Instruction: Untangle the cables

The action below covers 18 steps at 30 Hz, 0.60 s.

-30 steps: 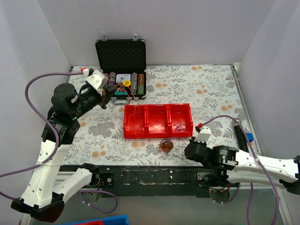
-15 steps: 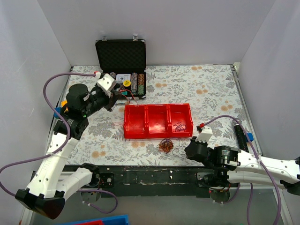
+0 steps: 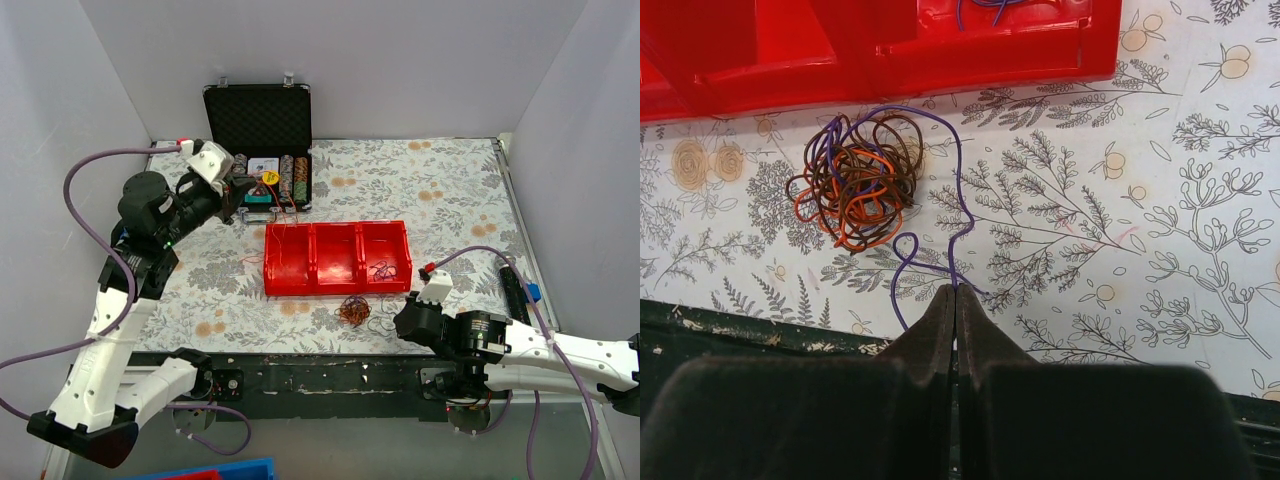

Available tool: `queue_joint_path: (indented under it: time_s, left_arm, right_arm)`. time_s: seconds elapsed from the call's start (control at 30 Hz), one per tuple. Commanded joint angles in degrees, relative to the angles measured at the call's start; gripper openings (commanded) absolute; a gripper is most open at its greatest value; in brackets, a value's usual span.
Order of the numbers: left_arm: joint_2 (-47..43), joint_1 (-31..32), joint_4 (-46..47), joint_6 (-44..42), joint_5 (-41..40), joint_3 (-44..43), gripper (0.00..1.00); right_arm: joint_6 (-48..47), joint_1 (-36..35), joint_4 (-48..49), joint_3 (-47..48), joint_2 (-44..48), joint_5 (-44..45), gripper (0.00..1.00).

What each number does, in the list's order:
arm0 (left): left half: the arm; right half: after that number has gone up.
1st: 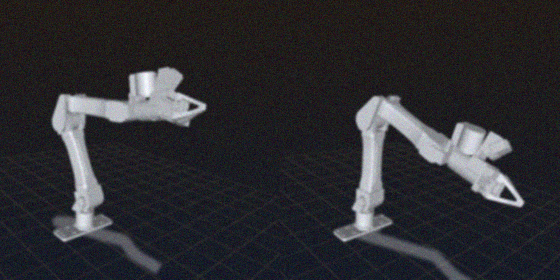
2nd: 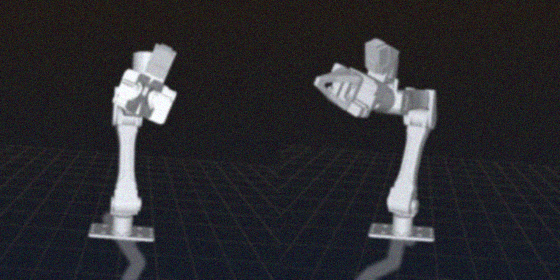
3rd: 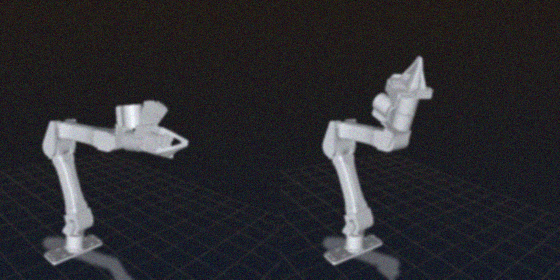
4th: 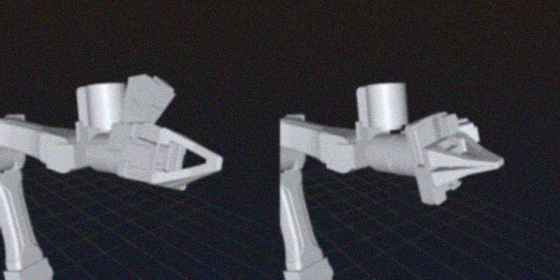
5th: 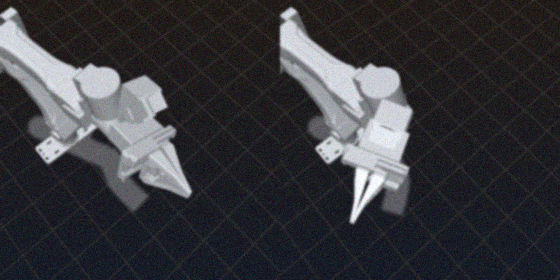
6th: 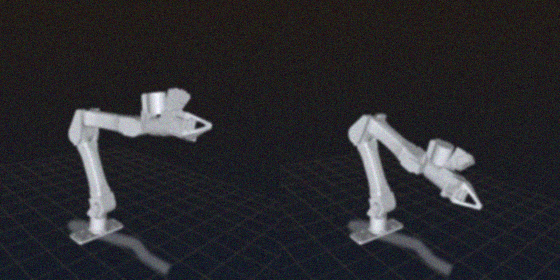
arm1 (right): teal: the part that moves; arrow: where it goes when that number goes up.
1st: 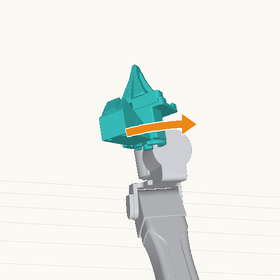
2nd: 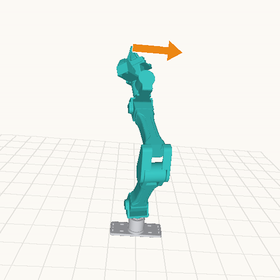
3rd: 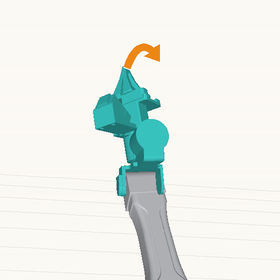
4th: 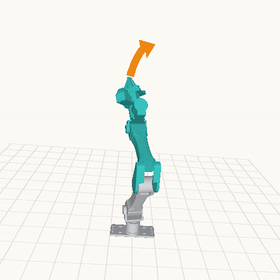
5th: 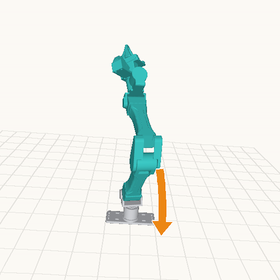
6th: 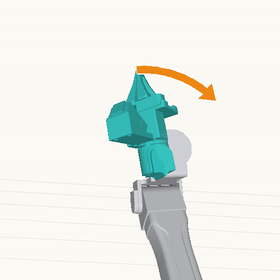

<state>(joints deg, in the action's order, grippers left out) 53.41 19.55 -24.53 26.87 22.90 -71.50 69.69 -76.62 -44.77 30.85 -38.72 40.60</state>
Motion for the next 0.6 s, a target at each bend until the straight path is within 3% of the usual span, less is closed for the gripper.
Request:
queue_joint_path:
  time_s: [0.0,0.27,0.57]
  left_arm:
    - [-1.11,-0.30,3.61,2.83,-0.48,-2.50,0.00]
    - [-0.50,-0.30,5.29,4.42,-1.19,-1.10,0.00]
    - [0.29,-0.30,8.80,3.10,-2.77,9.27,0.00]
  right_arm:
    - [0.88,-0.28,1.09,-0.70,0.22,1.85,0.01]
    - [1.06,-0.28,1.18,-0.79,0.22,1.59,0.01]
    - [1.41,-0.37,1.00,-1.32,1.37,1.94,0.01]
